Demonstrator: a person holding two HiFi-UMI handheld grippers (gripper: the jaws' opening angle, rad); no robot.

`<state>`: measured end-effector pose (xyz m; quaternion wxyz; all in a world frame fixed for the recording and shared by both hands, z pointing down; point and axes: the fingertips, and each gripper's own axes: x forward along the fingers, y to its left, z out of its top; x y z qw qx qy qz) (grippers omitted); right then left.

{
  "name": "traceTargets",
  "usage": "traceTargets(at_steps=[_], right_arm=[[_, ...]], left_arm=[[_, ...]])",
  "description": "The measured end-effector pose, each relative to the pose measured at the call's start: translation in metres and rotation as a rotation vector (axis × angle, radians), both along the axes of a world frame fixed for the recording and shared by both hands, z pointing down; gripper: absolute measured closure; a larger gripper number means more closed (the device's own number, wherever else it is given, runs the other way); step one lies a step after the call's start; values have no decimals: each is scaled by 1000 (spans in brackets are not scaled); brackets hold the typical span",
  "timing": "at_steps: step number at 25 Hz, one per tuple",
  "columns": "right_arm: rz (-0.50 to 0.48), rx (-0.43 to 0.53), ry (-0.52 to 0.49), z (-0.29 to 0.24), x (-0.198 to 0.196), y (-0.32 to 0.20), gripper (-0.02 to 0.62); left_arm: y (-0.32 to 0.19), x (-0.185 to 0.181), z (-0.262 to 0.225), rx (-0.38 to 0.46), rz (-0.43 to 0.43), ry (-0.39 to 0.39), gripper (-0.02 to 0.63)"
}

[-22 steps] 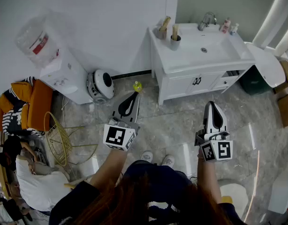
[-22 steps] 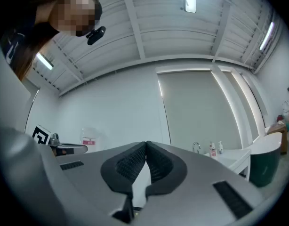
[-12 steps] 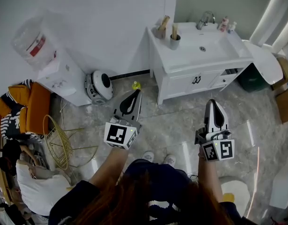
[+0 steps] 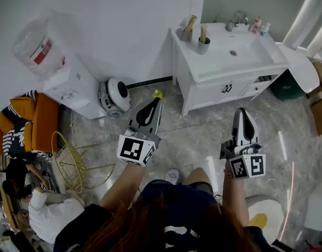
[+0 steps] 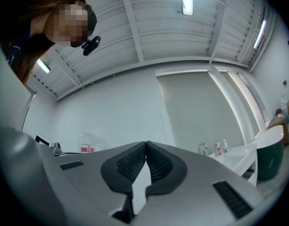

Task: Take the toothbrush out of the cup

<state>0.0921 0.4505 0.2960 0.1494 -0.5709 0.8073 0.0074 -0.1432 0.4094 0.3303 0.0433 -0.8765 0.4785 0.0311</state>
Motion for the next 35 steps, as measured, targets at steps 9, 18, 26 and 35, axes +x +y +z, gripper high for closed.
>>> traceTargets(at_steps=[9,18,26,35], right_arm=[[-15,-32,-17,16,-10,-73,581],[-98,-18,15,3,24,-196,581],[-150,3,17,-6,72,-284,581],[-158,-16,-20,9,76,-359,581]], left_arm=[[-60,-11,19,-44,-27,28,584],[-170,30,5,-28,-81,34,584],[-251,61,0,-17,-148,20,584],[-328,61,7,-23,-175,21,584]])
